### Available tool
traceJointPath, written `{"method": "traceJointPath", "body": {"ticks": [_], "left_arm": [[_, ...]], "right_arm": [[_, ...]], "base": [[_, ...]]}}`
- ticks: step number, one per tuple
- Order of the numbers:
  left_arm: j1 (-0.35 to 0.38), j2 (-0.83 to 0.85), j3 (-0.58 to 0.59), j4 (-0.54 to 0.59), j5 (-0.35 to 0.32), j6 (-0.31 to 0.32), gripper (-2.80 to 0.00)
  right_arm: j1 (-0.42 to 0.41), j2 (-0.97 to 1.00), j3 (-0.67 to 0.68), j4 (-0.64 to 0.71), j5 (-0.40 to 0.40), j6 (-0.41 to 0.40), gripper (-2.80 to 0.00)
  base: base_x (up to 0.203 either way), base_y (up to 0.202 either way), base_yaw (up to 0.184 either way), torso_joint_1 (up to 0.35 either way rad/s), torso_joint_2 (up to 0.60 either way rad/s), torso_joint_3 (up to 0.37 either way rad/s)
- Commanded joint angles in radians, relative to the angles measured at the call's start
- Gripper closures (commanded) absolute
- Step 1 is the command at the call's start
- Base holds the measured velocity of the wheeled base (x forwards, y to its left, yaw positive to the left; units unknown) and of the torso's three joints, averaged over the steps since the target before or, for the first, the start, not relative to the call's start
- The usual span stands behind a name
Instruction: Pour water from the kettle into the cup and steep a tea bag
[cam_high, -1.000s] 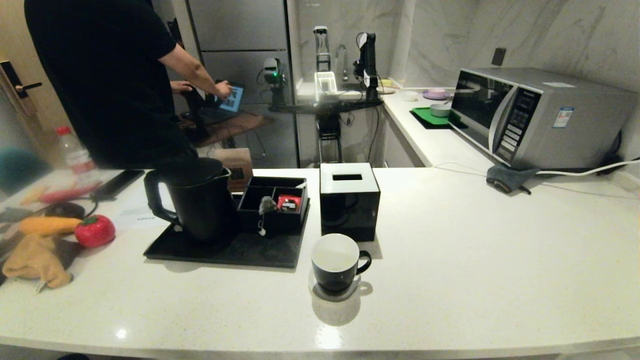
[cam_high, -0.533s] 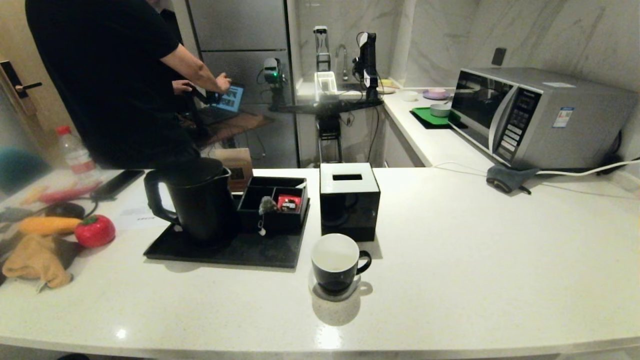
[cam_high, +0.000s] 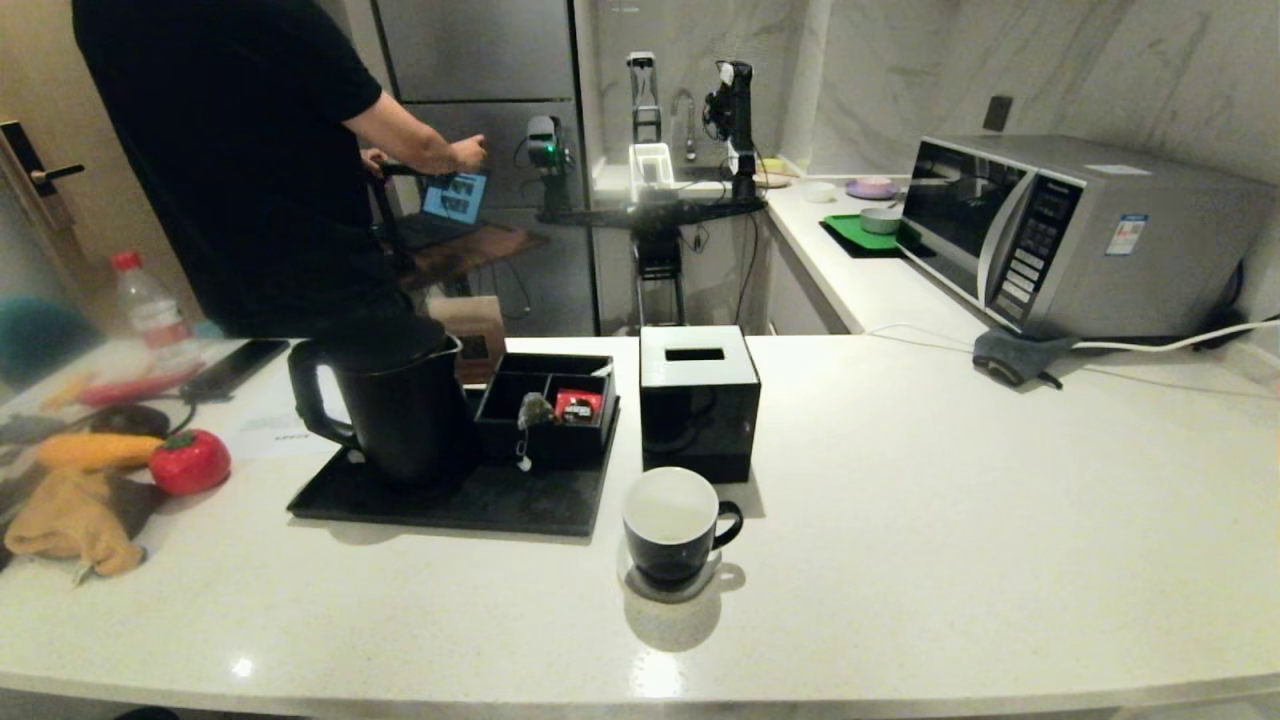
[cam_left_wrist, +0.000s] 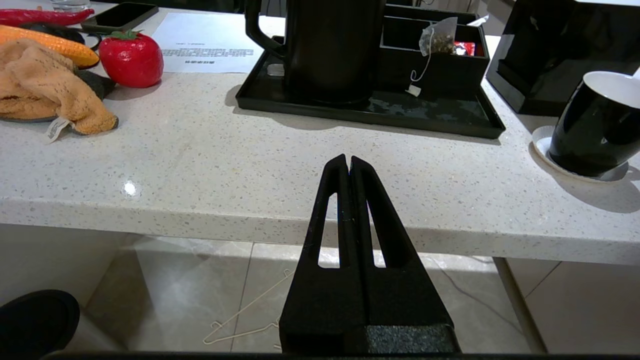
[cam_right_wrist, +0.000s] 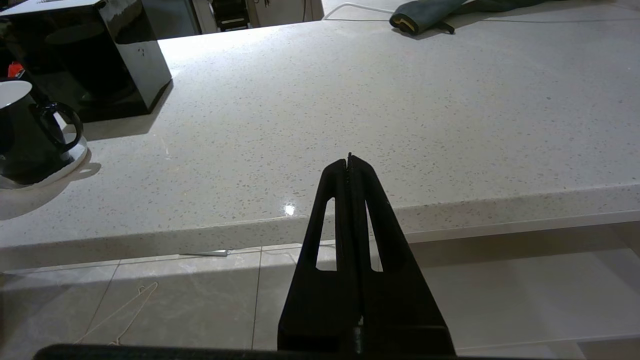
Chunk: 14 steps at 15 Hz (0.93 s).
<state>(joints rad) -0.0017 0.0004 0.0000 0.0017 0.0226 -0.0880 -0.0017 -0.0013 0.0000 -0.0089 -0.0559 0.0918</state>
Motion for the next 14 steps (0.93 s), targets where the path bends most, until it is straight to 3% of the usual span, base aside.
{"method": "traceJointPath", "body": {"ticks": [1, 14], "left_arm": [[0.000, 0.000, 0.000, 0.000, 0.000, -0.001, 0.00], [0.000, 0.000, 0.000, -0.002, 0.000, -0.003, 0.00]], "right_arm": [[0.000, 0.001, 0.000, 0.000, -0.001, 0.000, 0.00], [0.000, 0.001, 0.000, 0.000, -0.001, 0.000, 0.00]], "base": [[0.000, 0.000, 0.000, 0.000, 0.00, 0.000], [0.000, 0.000, 0.000, 0.000, 0.00, 0.000]]}}
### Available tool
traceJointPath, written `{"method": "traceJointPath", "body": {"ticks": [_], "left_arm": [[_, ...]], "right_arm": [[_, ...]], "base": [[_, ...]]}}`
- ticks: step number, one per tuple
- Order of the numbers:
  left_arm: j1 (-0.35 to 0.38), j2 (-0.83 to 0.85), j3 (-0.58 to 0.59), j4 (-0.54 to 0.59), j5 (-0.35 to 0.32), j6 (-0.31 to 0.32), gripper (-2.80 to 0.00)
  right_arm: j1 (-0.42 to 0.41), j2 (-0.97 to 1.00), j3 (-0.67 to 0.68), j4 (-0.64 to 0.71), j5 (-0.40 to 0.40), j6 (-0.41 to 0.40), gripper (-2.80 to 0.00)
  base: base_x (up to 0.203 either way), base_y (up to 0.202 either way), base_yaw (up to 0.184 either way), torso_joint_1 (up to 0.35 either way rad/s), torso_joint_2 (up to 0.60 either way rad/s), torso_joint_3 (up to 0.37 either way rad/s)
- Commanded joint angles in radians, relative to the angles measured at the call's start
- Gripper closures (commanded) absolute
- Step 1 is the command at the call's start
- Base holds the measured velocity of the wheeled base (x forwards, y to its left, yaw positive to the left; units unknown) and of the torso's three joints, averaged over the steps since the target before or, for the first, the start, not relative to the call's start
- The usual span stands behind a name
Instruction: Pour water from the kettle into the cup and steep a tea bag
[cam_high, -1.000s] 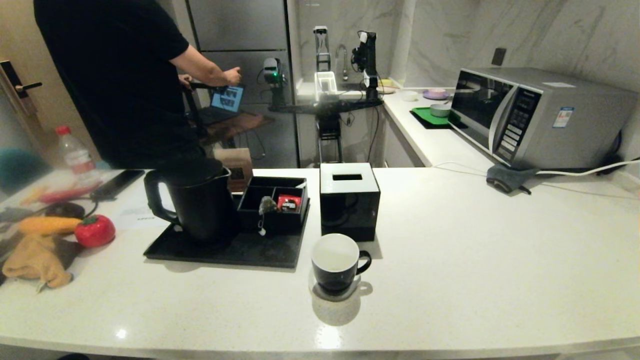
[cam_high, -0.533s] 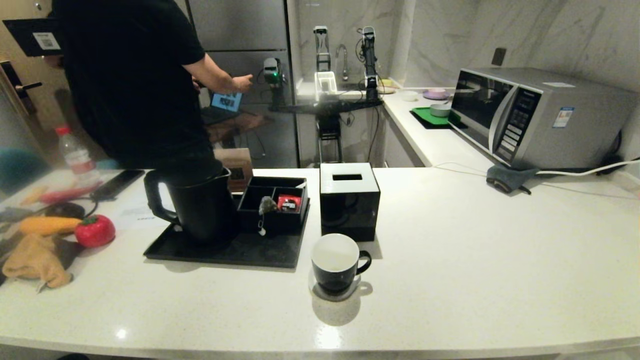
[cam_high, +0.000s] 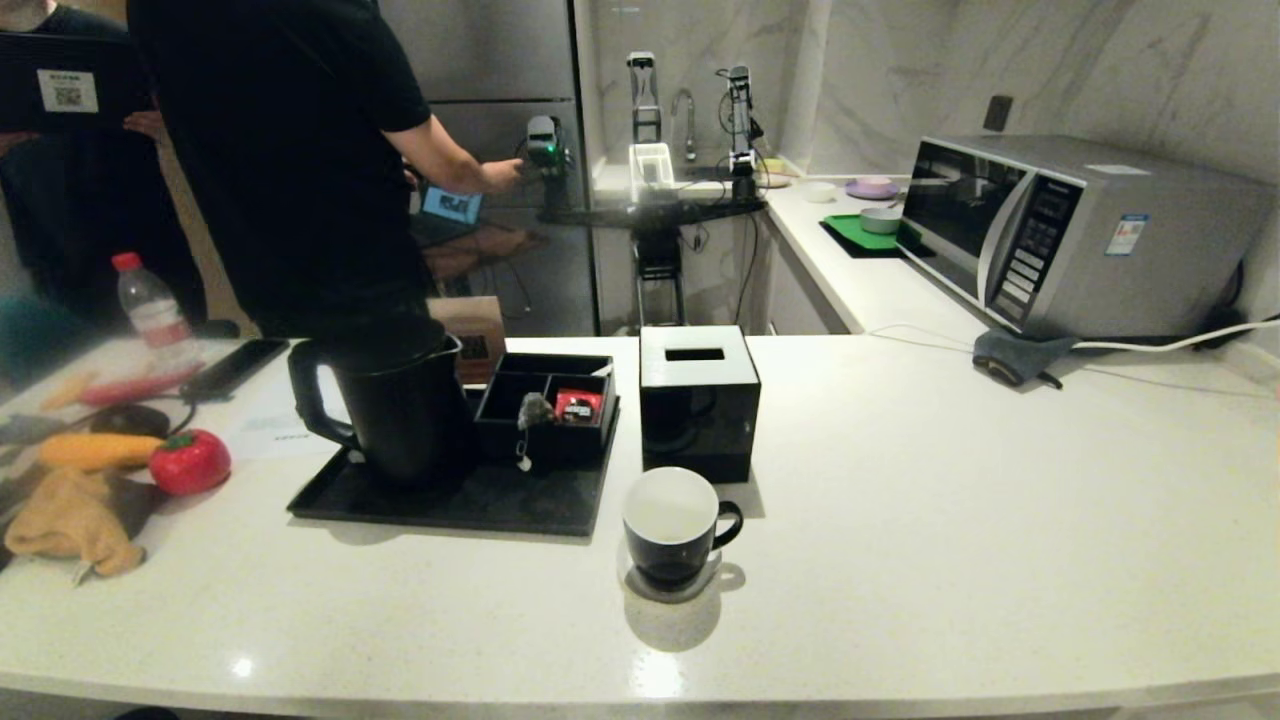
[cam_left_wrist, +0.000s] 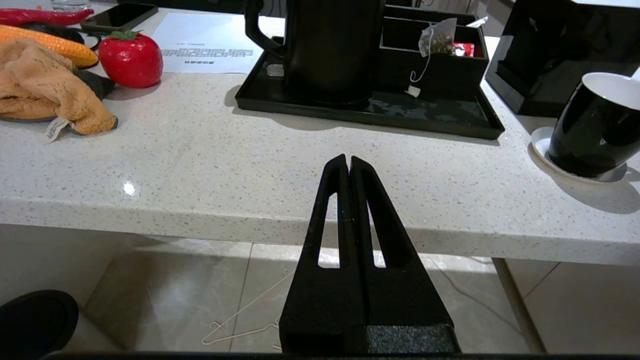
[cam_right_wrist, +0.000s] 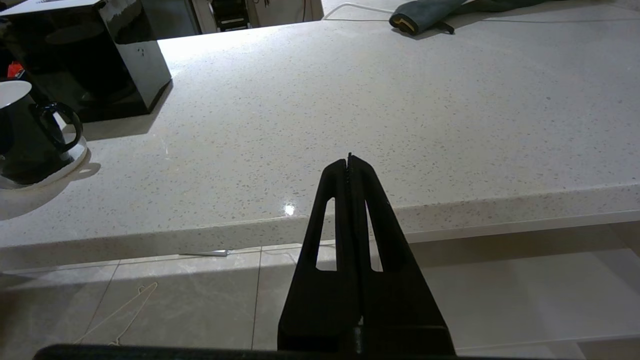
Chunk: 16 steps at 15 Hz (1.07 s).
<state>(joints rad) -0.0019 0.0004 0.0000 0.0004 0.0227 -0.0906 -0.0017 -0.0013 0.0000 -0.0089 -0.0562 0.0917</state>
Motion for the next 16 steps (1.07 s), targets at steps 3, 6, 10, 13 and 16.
{"method": "traceJointPath", "body": {"ticks": [3, 6, 10, 13, 16], "left_arm": [[0.000, 0.000, 0.000, 0.000, 0.000, 0.003, 0.00], [0.000, 0.000, 0.000, 0.000, 0.000, 0.003, 0.00], [0.000, 0.000, -0.050, 0.025, 0.000, 0.002, 0.00], [0.000, 0.041, -0.124, 0.074, 0.012, 0.002, 0.00], [-0.001, 0.115, -0.171, 0.075, 0.032, 0.002, 0.00]], "right_arm": [[0.000, 0.001, 0.000, 0.000, -0.001, 0.000, 0.00], [0.000, 0.001, 0.000, 0.000, -0.001, 0.000, 0.00], [0.000, 0.001, 0.000, 0.000, -0.001, 0.000, 0.00], [0.000, 0.001, 0.000, 0.000, -0.001, 0.000, 0.00], [0.000, 0.001, 0.000, 0.000, -0.001, 0.000, 0.00]], "base": [[0.000, 0.000, 0.000, 0.000, 0.00, 0.000], [0.000, 0.000, 0.000, 0.000, 0.00, 0.000], [0.000, 0.000, 0.000, 0.000, 0.00, 0.000], [0.000, 0.000, 0.000, 0.000, 0.00, 0.000], [0.000, 0.000, 0.000, 0.000, 0.00, 0.000]]}}
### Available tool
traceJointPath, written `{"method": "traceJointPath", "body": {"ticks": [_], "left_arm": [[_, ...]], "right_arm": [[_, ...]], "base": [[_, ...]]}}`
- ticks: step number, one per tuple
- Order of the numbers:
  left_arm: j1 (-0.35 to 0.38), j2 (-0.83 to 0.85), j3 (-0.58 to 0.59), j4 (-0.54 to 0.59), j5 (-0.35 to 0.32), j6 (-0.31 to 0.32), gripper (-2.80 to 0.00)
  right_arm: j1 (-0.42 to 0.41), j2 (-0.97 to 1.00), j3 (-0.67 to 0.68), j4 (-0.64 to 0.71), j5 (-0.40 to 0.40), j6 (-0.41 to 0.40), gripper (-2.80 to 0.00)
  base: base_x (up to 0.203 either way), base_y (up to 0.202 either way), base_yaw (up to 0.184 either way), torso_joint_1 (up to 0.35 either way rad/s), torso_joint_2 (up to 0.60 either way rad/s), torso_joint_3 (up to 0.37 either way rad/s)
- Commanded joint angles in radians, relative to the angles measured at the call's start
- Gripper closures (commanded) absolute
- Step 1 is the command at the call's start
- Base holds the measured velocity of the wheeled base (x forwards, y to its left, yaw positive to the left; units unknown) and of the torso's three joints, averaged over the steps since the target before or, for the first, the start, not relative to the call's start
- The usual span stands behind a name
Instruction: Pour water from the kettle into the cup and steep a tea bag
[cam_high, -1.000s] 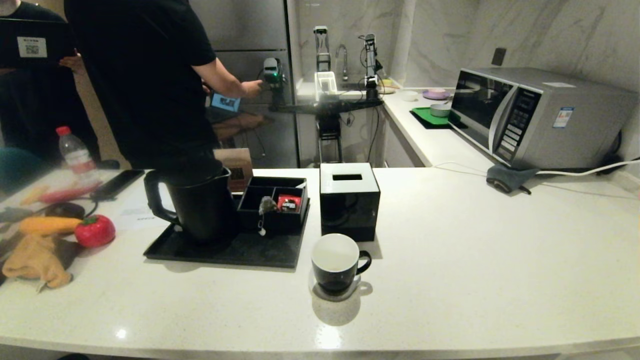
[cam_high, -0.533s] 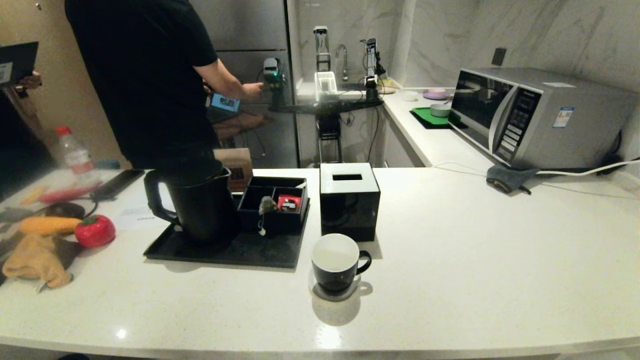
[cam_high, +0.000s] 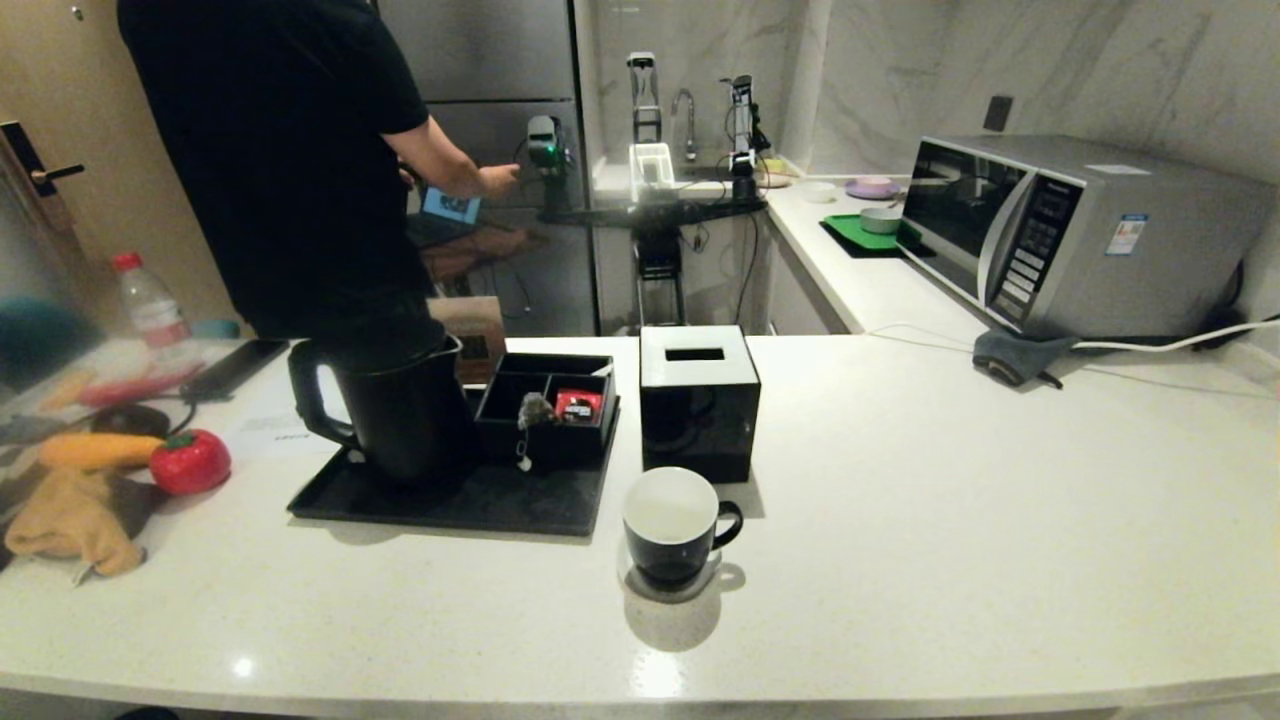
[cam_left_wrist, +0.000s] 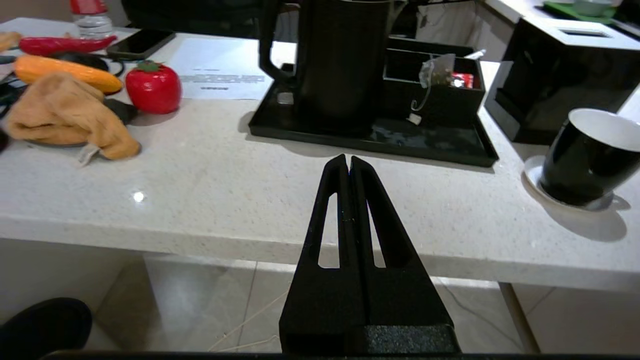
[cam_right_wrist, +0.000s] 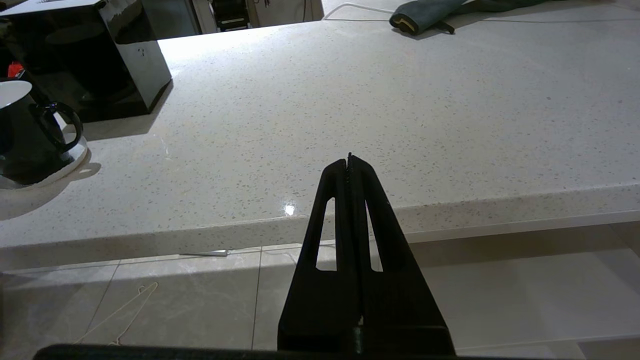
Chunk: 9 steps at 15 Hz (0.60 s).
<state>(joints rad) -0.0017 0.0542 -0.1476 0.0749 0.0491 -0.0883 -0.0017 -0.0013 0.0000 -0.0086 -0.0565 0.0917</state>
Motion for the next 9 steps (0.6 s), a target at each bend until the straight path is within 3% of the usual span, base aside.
{"method": "traceJointPath", "body": {"ticks": [1, 5, 9], "left_arm": [[-0.003, 0.098, -0.039, -0.001, 0.010, -0.001, 0.00], [-0.013, 0.279, -0.124, -0.024, 0.027, -0.014, 0.00], [-0.012, 0.444, -0.165, -0.139, 0.114, -0.024, 0.00]], "right_arm": [[0.000, 0.001, 0.000, -0.001, 0.000, 0.000, 0.00], [0.000, 0.001, 0.000, -0.001, 0.000, 0.000, 0.00], [0.000, 0.001, 0.000, -0.001, 0.000, 0.000, 0.00]], "base": [[0.000, 0.000, 0.000, 0.000, 0.00, 0.000], [0.000, 0.000, 0.000, 0.000, 0.00, 0.000], [0.000, 0.000, 0.000, 0.000, 0.00, 0.000]]}}
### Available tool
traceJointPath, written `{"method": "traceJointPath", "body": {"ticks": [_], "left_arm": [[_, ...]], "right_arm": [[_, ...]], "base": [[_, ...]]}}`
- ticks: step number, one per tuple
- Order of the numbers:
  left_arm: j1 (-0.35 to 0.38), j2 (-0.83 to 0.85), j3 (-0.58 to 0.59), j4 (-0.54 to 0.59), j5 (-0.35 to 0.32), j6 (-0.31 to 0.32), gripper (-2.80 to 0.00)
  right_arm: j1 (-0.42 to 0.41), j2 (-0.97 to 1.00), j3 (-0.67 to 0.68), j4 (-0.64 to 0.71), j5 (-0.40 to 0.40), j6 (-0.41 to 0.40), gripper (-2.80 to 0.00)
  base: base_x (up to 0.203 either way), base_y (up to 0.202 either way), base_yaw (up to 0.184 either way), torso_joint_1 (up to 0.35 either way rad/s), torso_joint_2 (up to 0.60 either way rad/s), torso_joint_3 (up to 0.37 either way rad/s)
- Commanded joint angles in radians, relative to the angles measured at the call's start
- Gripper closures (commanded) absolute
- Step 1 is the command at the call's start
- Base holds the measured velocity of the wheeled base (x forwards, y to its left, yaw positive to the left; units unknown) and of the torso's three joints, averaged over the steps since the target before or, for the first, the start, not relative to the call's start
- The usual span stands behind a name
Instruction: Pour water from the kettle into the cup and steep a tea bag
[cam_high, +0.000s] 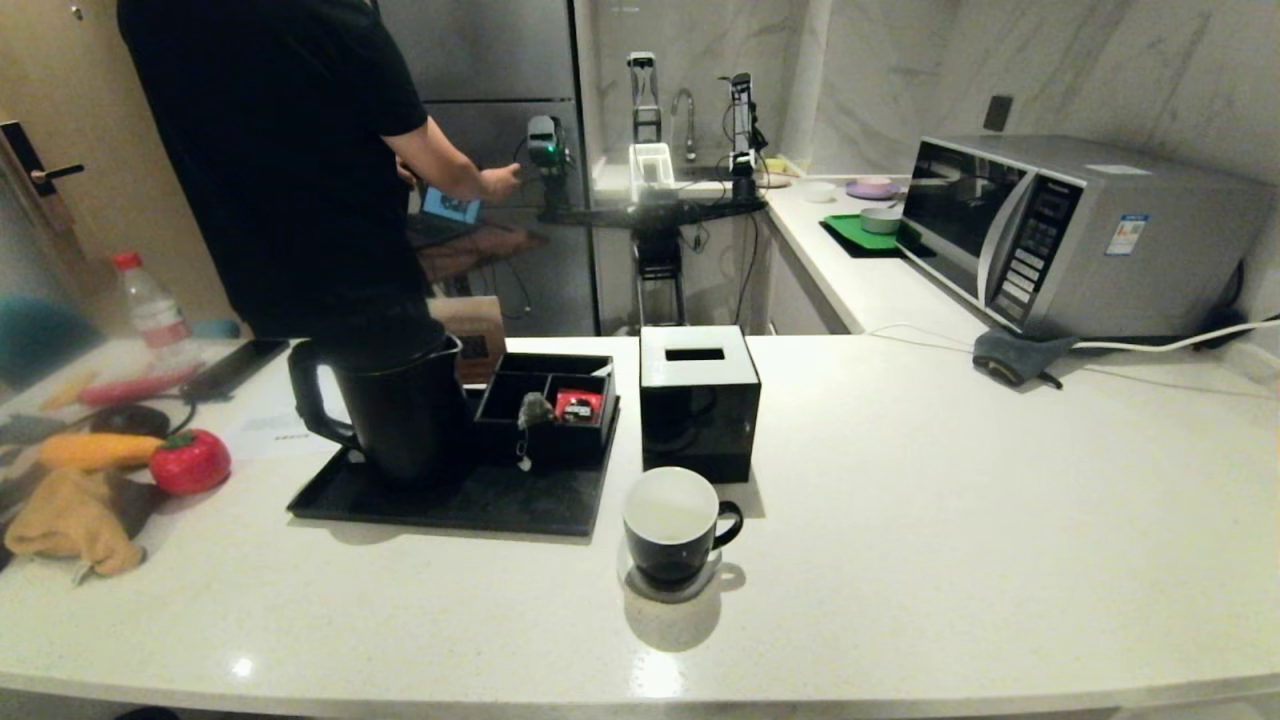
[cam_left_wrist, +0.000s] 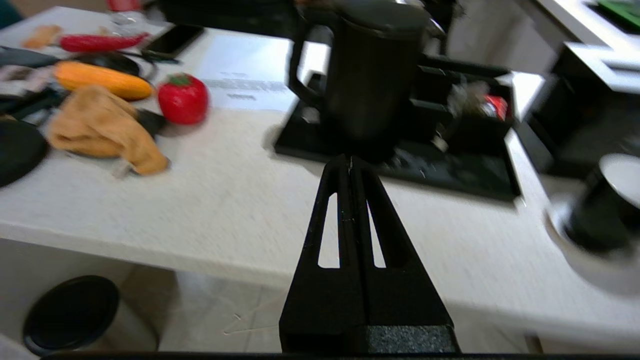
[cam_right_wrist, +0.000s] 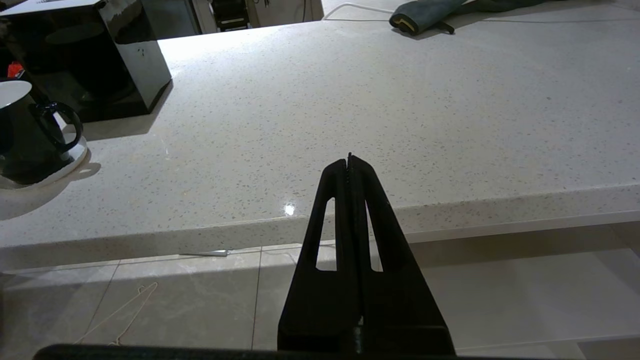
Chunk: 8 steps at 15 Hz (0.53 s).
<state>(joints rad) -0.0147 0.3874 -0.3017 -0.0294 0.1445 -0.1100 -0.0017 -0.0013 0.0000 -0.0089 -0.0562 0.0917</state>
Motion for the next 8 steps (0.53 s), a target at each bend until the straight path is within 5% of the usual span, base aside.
{"method": "traceJointPath", "body": {"ticks": [1, 6, 8], "left_arm": [[0.002, 0.149, -0.013, -0.072, 0.046, -0.003, 0.00], [0.006, 0.303, -0.040, -0.160, 0.236, 0.001, 0.00], [0.021, 0.365, -0.062, -0.163, 0.264, -0.002, 0.00]], "right_arm": [[0.000, 0.001, 0.000, 0.000, -0.001, 0.000, 0.00], [0.000, 0.001, 0.000, 0.000, -0.001, 0.000, 0.00], [0.000, 0.001, 0.000, 0.000, -0.001, 0.000, 0.00]], "base": [[0.000, 0.000, 0.000, 0.000, 0.00, 0.000], [0.000, 0.000, 0.000, 0.000, 0.00, 0.000], [0.000, 0.000, 0.000, 0.000, 0.00, 0.000]]}}
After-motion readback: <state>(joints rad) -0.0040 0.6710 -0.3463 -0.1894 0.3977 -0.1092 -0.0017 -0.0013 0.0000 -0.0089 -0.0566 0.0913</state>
